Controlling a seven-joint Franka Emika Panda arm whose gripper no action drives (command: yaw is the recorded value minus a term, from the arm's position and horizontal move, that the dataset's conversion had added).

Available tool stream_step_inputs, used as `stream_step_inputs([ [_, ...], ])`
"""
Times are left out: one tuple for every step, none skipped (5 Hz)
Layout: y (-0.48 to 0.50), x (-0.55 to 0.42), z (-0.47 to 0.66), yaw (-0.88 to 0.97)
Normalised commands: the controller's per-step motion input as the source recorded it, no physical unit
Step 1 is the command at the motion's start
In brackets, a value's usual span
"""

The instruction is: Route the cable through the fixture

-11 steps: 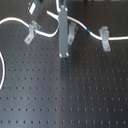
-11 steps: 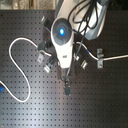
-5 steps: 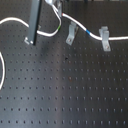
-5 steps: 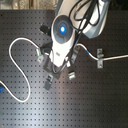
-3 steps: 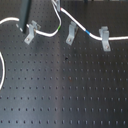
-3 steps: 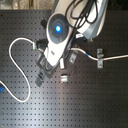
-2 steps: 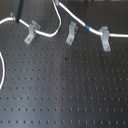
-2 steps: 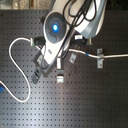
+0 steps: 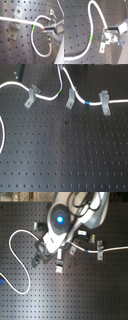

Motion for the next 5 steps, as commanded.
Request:
stream_step_inputs([
  [-0.356,-0.050,-0.01,0.19],
  [0.010,-0.065,0.00,0.02],
  [0.098,-0.059,0.27,0.13],
  [0.137,0.116,0.51,0.07],
  [0.106,0.131,0.52,0.05],
])
